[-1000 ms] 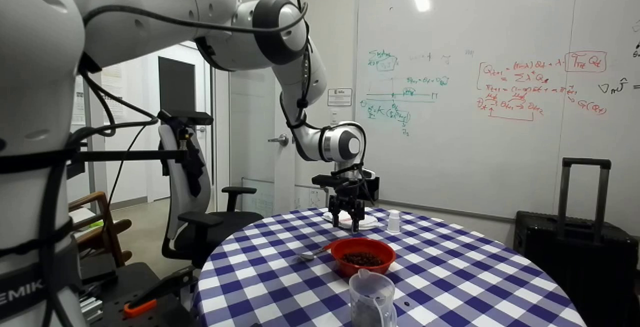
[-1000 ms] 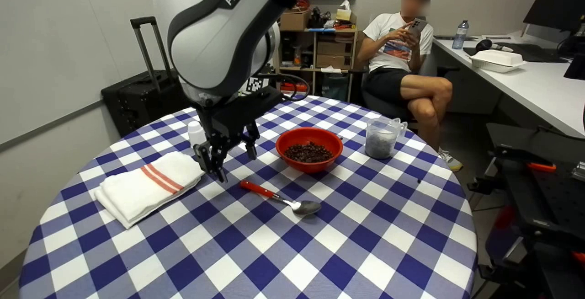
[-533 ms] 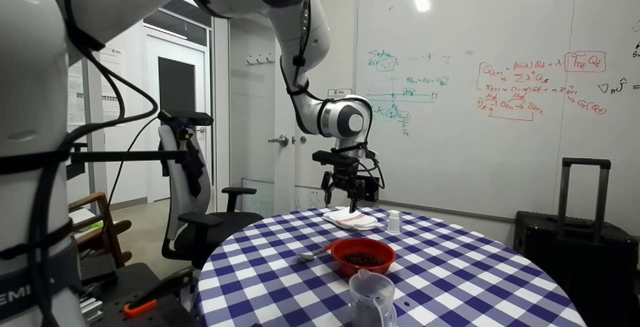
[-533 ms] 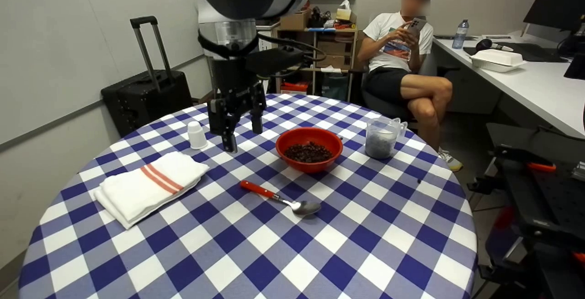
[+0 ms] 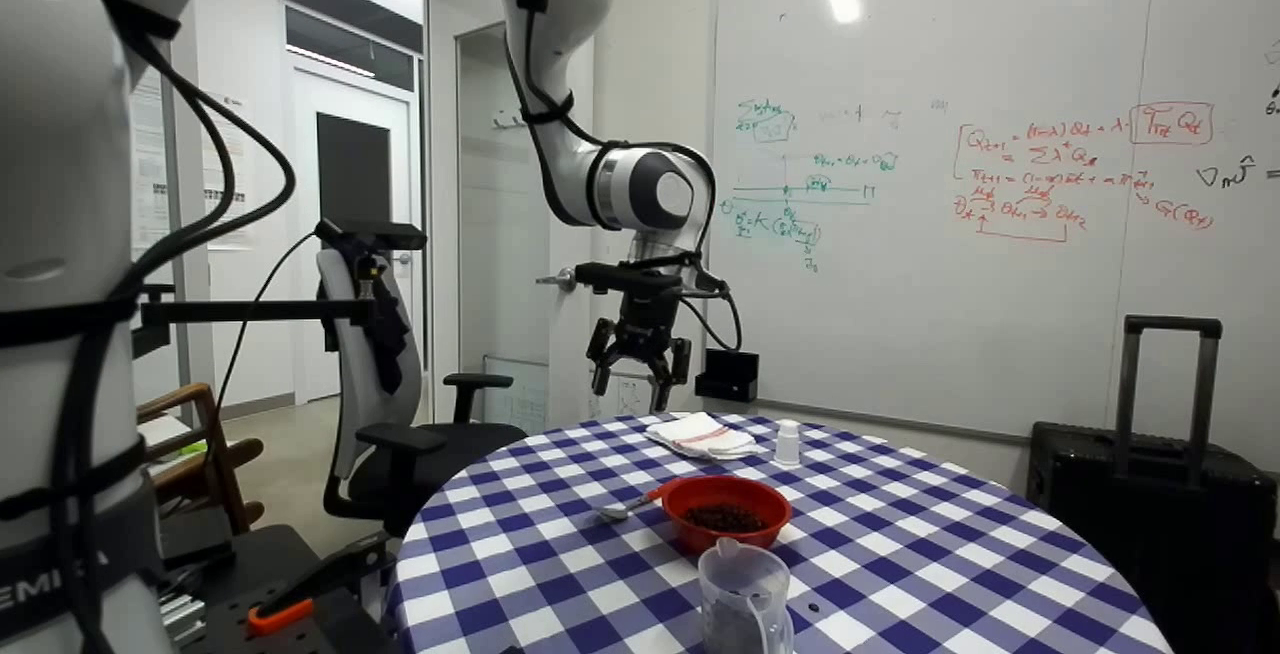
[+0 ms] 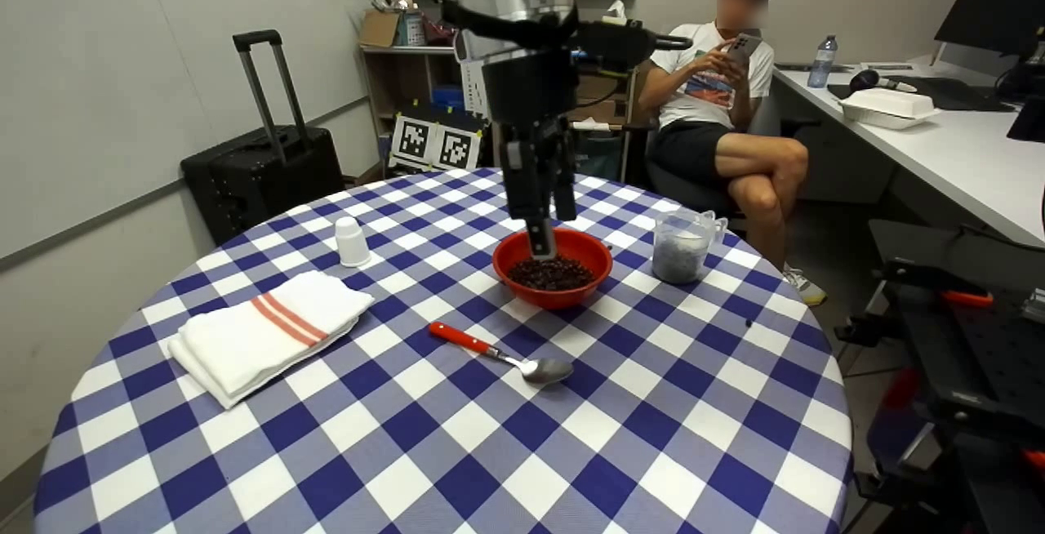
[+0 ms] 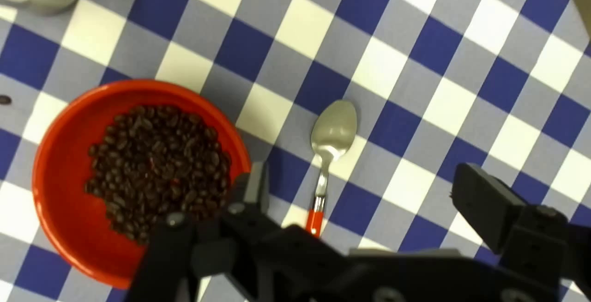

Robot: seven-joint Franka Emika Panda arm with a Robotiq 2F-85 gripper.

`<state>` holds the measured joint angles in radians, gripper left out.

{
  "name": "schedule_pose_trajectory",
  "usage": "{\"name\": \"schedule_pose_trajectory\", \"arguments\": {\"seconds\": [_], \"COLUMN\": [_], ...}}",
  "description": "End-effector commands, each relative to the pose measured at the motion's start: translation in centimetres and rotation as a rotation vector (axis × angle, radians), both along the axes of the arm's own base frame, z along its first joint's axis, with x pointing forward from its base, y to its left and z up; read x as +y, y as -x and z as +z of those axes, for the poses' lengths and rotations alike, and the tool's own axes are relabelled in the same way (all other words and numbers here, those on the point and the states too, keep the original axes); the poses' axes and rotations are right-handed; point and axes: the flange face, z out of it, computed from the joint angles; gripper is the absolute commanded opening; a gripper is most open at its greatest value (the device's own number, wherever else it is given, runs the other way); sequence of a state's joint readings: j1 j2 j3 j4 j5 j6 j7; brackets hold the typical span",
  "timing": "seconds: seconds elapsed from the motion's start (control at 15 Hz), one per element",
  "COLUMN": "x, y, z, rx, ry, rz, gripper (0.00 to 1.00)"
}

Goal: Use the spoon to scoop up contents from the bowl and put them inside the jug

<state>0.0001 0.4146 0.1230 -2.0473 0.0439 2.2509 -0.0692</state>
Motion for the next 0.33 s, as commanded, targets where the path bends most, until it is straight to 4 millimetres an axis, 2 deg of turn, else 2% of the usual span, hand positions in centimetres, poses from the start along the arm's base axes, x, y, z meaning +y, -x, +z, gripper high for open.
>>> {"name": "schedule_pose_trajectory", "arguments": {"seconds": [0.0, 0.07, 0.13, 0.27], "x": [-1.2, -0.5, -0.7, -0.7], "y": [7.0, 3.2, 4.1, 4.0], "z": [1.9, 0.6, 0.9, 1.1], "rx": [0.023, 0.029, 0.034, 0.029], "ry": [-0.03, -0.011, -0.01, -0.009], "rz": [-0.067, -0.032, -0.036, -0.036], "gripper": [1.0, 1.0, 1.0, 1.0]}}
